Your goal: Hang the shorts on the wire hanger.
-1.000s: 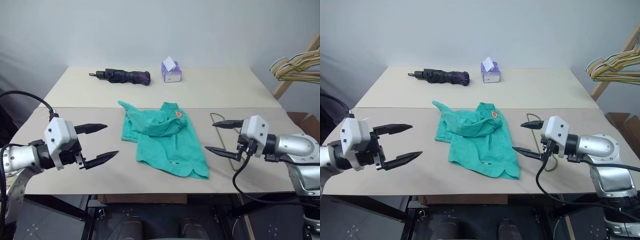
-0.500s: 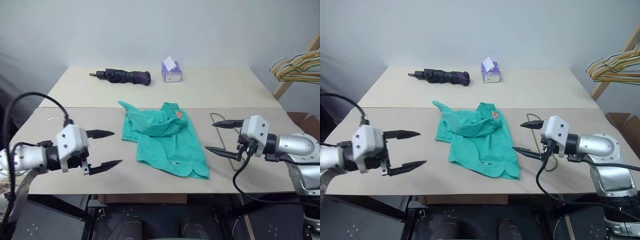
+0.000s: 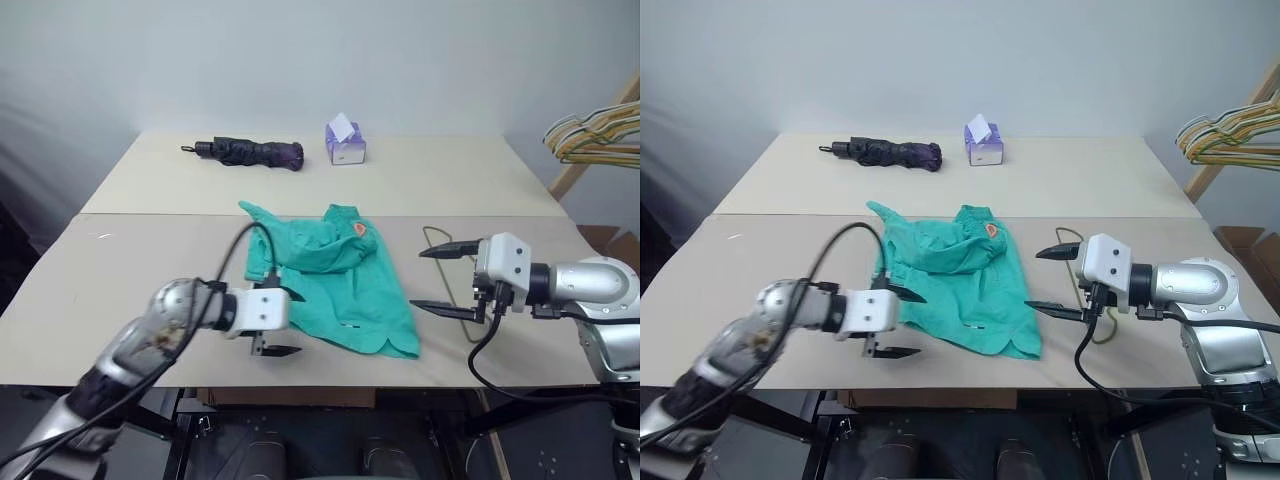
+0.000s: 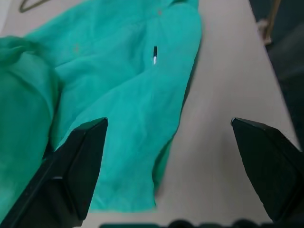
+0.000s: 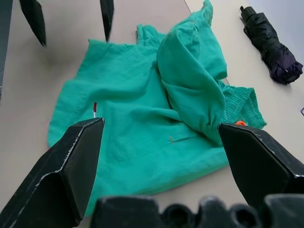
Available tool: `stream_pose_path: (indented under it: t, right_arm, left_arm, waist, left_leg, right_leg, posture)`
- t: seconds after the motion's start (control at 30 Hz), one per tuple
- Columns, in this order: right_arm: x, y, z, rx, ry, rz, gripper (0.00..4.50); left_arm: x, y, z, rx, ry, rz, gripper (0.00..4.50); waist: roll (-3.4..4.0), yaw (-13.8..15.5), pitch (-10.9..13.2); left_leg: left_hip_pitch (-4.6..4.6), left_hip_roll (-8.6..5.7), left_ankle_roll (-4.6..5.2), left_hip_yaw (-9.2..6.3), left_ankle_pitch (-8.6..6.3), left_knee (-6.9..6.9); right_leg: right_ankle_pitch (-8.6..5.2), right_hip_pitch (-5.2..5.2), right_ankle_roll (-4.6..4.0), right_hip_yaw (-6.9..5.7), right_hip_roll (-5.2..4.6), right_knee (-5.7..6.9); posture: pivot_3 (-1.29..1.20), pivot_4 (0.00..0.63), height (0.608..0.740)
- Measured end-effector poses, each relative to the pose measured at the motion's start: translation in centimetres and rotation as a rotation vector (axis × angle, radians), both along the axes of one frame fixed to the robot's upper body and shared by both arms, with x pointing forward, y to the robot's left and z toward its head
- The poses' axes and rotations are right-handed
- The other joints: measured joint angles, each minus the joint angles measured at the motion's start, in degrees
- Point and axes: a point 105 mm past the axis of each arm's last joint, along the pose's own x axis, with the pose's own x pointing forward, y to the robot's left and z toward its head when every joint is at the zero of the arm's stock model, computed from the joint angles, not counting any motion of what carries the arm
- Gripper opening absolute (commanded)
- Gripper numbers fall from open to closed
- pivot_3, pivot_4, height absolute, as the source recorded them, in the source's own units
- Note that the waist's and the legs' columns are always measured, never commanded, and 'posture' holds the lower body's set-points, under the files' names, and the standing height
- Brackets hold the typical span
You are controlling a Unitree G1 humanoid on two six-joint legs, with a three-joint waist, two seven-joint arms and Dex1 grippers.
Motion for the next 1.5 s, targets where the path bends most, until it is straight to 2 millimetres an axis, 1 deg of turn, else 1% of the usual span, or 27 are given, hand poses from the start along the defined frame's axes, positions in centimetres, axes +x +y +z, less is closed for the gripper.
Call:
stream_pose_path:
  t: [0.07,0.1,0.17,0.27,0.3,0.37,0.57,0.6,0.7,0.8,0.87,0.93,1.03,1.13,1.23,1.33,1.4,1.43,1.47,1.5]
  right_arm:
    - [-0.2,-0.1,-0.1,-0.014,0.007,0.005,4.46]
    - [-0.3,-0.2,-0.1,-0.018,0.011,0.007,4.49]
    - [-0.5,-0.3,-0.1,-0.021,0.028,0.012,4.5]
    - [-1.4,-0.2,-0.2,-0.05,0.057,0.047,4.5]
    - [-1.6,-0.2,-0.2,-0.059,0.065,0.055,4.5]
    - [-1.9,-0.1,-0.3,-0.062,0.078,0.071,4.5]
    - [-2.1,0.1,-0.1,-0.05,0.081,0.088,4.5]
    - [-2.1,0.1,0.0,-0.049,0.08,0.088,4.5]
    - [-2.0,0.2,0.1,-0.05,0.077,0.092,4.5]
    - [-2.1,0.2,-0.1,-0.052,0.087,0.099,4.5]
    - [-2.1,0.2,-0.1,-0.051,0.09,0.103,4.5]
    - [-2.1,0.2,-0.1,-0.05,0.092,0.104,4.5]
    - [-2.1,0.3,-0.2,-0.041,0.093,0.107,4.5]
    - [-2.2,0.5,-0.4,-0.033,0.098,0.11,4.5]
    - [-2.2,0.6,-0.4,-0.025,0.099,0.114,4.5]
    - [-2.2,0.7,-0.5,-0.022,0.099,0.117,4.5]
    - [-2.2,0.8,-0.5,-0.022,0.101,0.121,4.5]
    - [-2.2,0.8,-0.6,-0.023,0.105,0.12,4.5]
    - [-2.3,0.8,-0.7,-0.023,0.108,0.119,4.5]
    - [-2.3,0.7,-0.8,-0.023,0.113,0.118,4.5]
  left_arm:
    - [0.6,-0.2,-0.8,0.058,-0.012,-0.018,4.5]
    - [0.8,-0.3,-1.3,0.085,-0.015,-0.03,4.31]
    - [1.1,-0.6,-1.4,0.106,-0.025,-0.052,3.93]
    - [1.7,-1.4,-1.8,0.107,-0.03,-0.074,3.01]
    - [1.9,-1.5,-1.9,0.105,-0.032,-0.077,2.62]
    - [2.2,-1.7,-2.1,0.103,-0.033,-0.073,2.0]
    - [3.1,-1.9,-2.6,0.089,-0.04,-0.047,0.06]
    - [3.2,-1.8,-2.6,0.089,-0.039,-0.041,0.02]
    - [3.4,-1.5,-2.5,0.085,-0.045,-0.031,0.02]
    - [3.9,-0.3,-2.1,0.087,-0.057,-0.004,0.02]
    - [4.5,1.4,-1.6,0.107,-0.076,0.04,0.02]
    - [5.3,3.8,-1.3,0.142,-0.097,0.106,0.02]
    - [6.7,7.7,-1.1,0.172,-0.128,0.245,0.68]
    - [8.3,11.6,-0.7,0.187,-0.161,0.411,1.59]
    - [9.5,14.0,0.6,0.175,-0.2,0.519,2.61]
    - [9.2,14.8,1.6,0.162,-0.197,0.507,3.56]
    - [7.6,14.8,1.9,0.139,-0.145,0.448,4.24]
    - [6.8,14.8,2.0,0.126,-0.114,0.418,4.44]
    - [5.5,14.6,2.3,0.096,-0.062,0.381,4.44]
    - [4.8,14.2,2.8,0.068,-0.035,0.355,4.44]
  waist:
    - [0.0,-0.2,0.0]
    - [0.0,-0.4,0.0]
    - [0.01,-0.8,0.0]
    - [0.05,-1.1,0.0]
    - [0.06,-1.3,0.0]
    - [0.07,-1.6,0.0]
    - [0.07,-2.0,0.0]
    - [0.07,-2.0,0.0]
    - [0.07,-2.2,0.0]
    - [0.07,-2.3,0.0]
    - [0.07,-2.5,0.0]
    - [0.07,-2.6,0.0]
    - [0.07,-2.7,0.0]
    - [0.06,-2.4,0.0]
    - [0.05,-1.9,0.0]
    - [0.06,-1.4,0.0]
    - [0.06,-1.5,0.0]
    - [0.06,-1.5,0.0]
    - [0.06,-1.7,0.0]
    - [0.06,-1.7,0.0]
  left_leg:
    - [-0.01,-0.01,0.0,0.01,0.0,0.0]
    - [-0.01,0.0,0.01,0.01,0.0,0.0]
    - [-0.01,0.0,0.01,0.0,0.0,0.0]
    - [0.01,-0.02,0.01,-0.01,0.0,0.04]
    - [0.03,-0.02,0.01,-0.01,0.0,0.05]
    - [0.05,-0.02,0.01,0.0,0.0,0.08]
    - [0.05,-0.01,0.01,-0.02,0.0,0.1]
    - [0.05,-0.01,0.01,-0.02,0.0,0.1]
    - [0.05,-0.01,0.01,-0.03,0.0,0.1]
    - [0.04,0.0,0.01,-0.03,0.0,0.1]
    - [0.04,0.0,0.01,-0.04,0.0,0.09]
    - [0.05,0.0,0.01,-0.03,0.0,0.09]
    - [0.06,0.01,0.01,-0.04,0.0,0.09]
    - [0.04,0.0,0.01,-0.05,0.0,0.1]
    - [0.0,-0.01,0.01,-0.04,0.0,0.1]
    - [-0.08,-0.01,0.0,-0.03,0.0,0.09]
    - [-0.14,0.01,0.0,-0.02,0.0,0.08]
    - [-0.14,0.02,0.0,-0.02,-0.01,0.06]
    - [-0.16,0.05,0.0,0.0,-0.01,0.05]
    - [-0.14,0.05,0.0,-0.01,0.0,0.06]
  right_leg:
    - [0.05,-0.01,-0.08,0.01,0.0,0.0]
    - [0.09,-0.01,-0.15,0.01,0.0,0.0]
    - [0.18,0.0,-0.3,0.01,0.0,0.0]
    - [0.15,0.04,-0.25,0.0,-0.02,0.01]
    - [0.13,0.06,-0.2,0.0,-0.02,0.02]
    - [0.0,0.07,0.05,0.02,-0.02,0.03]
    - [0.01,0.06,0.06,0.02,-0.01,0.06]
    - [0.02,0.07,0.06,0.02,-0.01,0.06]
    - [0.02,0.06,0.07,0.02,-0.01,0.07]
    - [0.02,0.04,0.07,0.01,0.0,0.08]
    - [0.02,0.04,0.06,0.02,0.0,0.08]
    - [0.02,0.04,0.06,0.02,-0.01,0.09]
    - [0.02,0.04,0.07,0.0,0.0,0.1]
    - [0.02,0.03,0.08,-0.02,-0.01,0.1]
    - [0.02,0.02,0.1,-0.02,-0.02,0.09]
    - [0.13,-0.05,-0.09,-0.03,-0.03,0.08]
    - [0.23,-0.1,-0.27,-0.04,-0.03,0.08]
    - [0.24,-0.12,-0.28,-0.04,-0.03,0.08]
    - [0.24,-0.15,-0.29,-0.03,-0.02,0.09]
    - [0.24,-0.14,-0.3,-0.04,-0.02,0.11]
  posture:
    - [0.05,0.047,0.74]
    - [0.04,0.046,0.74]
    - [0.03,0.045,0.74]
    - [0.02,0.045,0.74]
    - [0.01,0.045,0.74]
    - [0.01,0.045,0.74]
    - [0.03,0.043,0.74]
    - [0.03,0.043,0.74]
    - [0.03,0.043,0.74]
    - [0.04,0.043,0.74]
    - [0.05,0.043,0.74]
    - [0.05,0.043,0.74]
    - [0.06,0.041,0.74]
    - [0.07,0.039,0.74]
    - [0.07,0.039,0.74]
    - [0.07,0.037,0.74]
    - [0.07,0.038,0.74]
    - [0.07,0.038,0.74]
    - [0.07,0.037,0.74]
    - [0.08,0.038,0.74]
